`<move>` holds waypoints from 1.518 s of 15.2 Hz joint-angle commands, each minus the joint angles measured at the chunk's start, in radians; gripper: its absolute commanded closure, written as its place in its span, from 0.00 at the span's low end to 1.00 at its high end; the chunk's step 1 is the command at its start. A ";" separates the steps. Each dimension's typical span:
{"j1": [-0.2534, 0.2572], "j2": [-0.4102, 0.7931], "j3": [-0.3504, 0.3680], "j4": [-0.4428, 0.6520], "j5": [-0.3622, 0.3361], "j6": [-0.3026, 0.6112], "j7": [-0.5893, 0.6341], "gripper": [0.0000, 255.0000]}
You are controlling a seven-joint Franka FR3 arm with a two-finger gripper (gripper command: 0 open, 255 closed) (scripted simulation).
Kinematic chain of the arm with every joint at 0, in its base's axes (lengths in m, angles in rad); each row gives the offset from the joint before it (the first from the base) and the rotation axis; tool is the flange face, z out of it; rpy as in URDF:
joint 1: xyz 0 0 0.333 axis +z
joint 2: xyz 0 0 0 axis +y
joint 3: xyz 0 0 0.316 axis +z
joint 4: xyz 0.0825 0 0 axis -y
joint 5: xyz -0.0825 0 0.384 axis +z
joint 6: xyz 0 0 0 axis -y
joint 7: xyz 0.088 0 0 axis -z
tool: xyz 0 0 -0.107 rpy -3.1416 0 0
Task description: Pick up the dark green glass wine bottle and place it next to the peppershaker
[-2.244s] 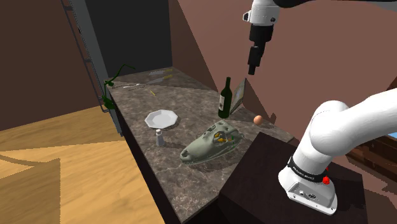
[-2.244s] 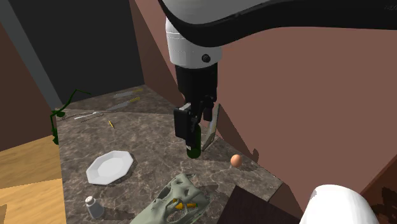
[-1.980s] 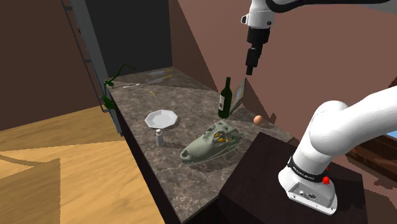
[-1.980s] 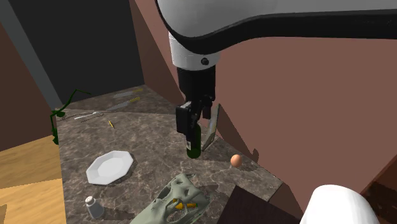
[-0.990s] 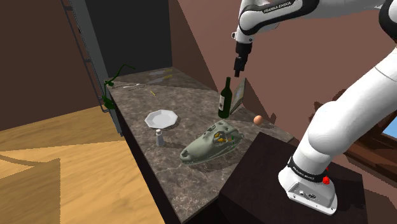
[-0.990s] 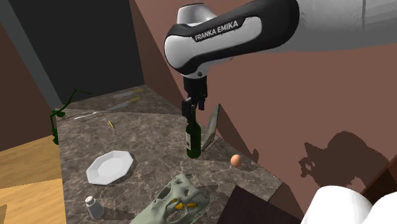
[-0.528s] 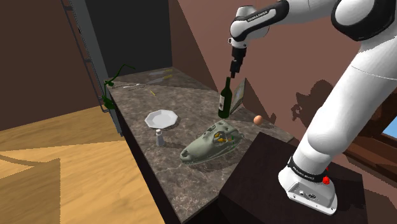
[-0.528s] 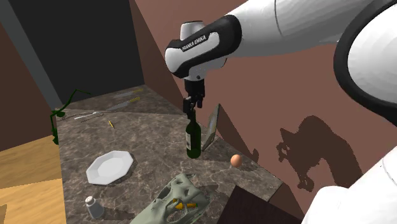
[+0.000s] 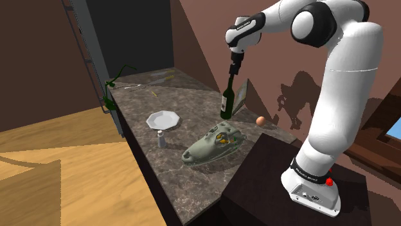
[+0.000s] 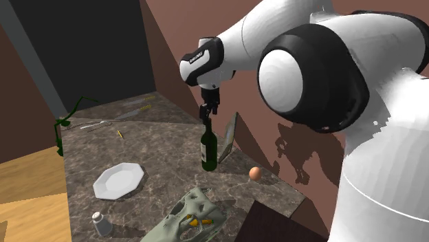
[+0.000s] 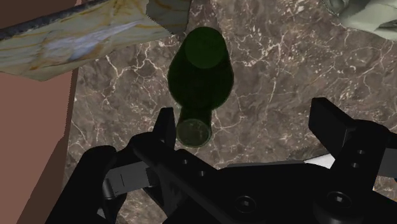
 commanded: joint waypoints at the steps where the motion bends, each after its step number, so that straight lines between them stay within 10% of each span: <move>1: -0.027 0.083 0.002 0.079 0.042 -0.001 -0.036 0.00; 18: -0.056 0.180 0.017 0.092 0.087 0.075 -0.070 0.00; 19: -0.056 0.180 0.017 0.092 0.087 0.075 -0.070 1.00; 23: -0.056 0.180 0.017 0.092 0.087 0.075 -0.070 1.00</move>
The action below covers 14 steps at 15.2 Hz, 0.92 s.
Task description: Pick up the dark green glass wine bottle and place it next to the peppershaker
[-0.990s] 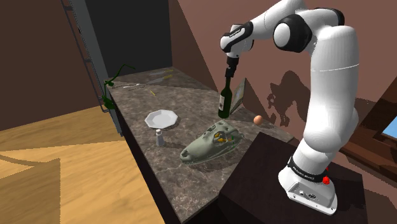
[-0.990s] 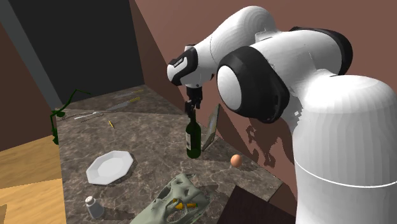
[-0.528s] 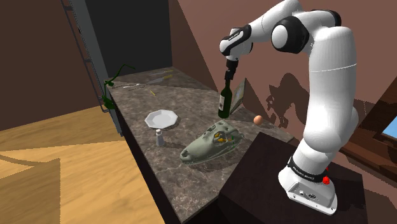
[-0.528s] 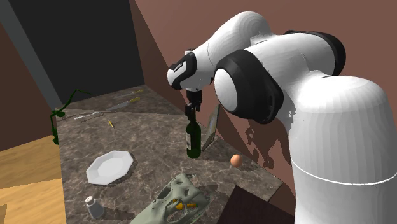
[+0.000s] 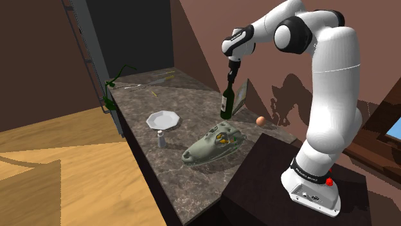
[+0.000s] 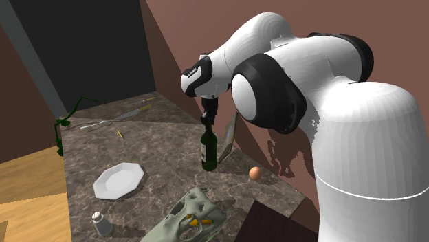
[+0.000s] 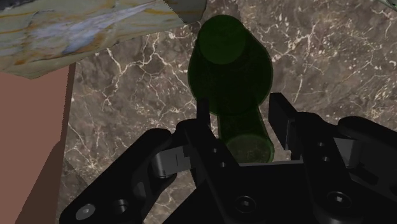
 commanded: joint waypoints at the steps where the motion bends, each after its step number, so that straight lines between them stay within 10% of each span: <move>1: 0.000 0.000 0.000 0.000 0.000 0.000 0.000 1.00; 14: 0.004 -0.042 -0.010 0.064 -0.023 -0.103 0.014 1.00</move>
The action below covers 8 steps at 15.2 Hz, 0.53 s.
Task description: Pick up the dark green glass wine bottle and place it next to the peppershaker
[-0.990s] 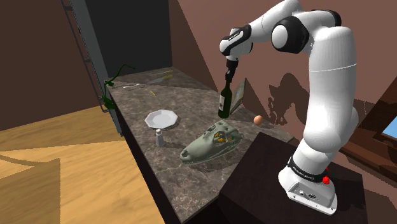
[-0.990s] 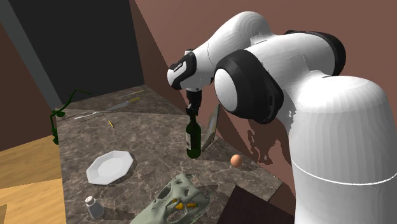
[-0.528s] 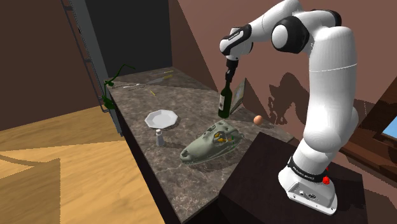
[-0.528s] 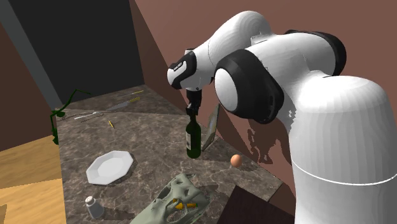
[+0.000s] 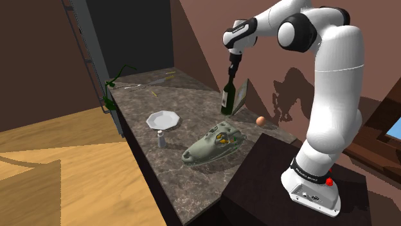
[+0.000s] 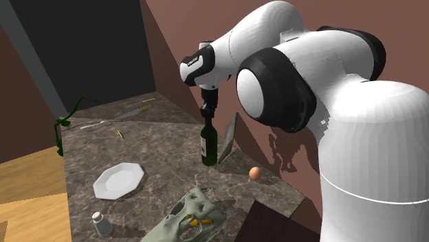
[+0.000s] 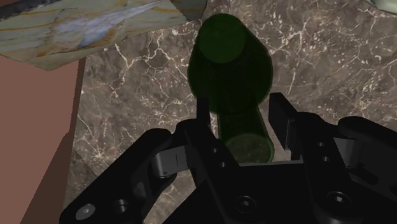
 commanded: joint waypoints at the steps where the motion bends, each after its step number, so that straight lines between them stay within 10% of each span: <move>1: 0.000 -0.007 -0.002 0.019 -0.004 -0.025 0.003 1.00; 8: 0.000 -0.027 -0.007 0.086 -0.016 -0.111 0.010 1.00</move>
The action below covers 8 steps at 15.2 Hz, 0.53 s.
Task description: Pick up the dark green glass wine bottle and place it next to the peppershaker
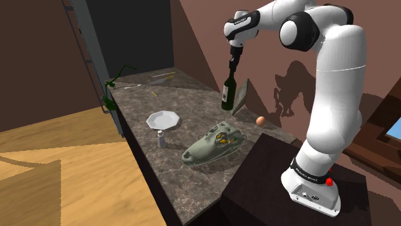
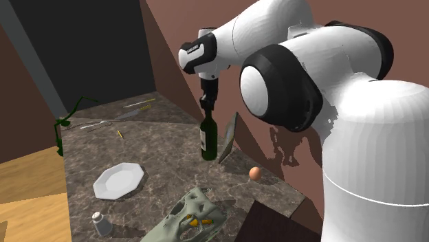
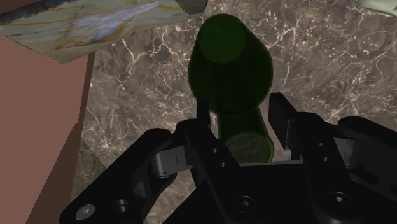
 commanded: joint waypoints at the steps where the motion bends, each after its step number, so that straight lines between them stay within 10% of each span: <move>1: 0.000 -0.008 -0.002 0.017 -0.004 -0.024 0.002 1.00; 8: -0.004 -0.015 -0.005 0.101 -0.009 -0.115 0.007 1.00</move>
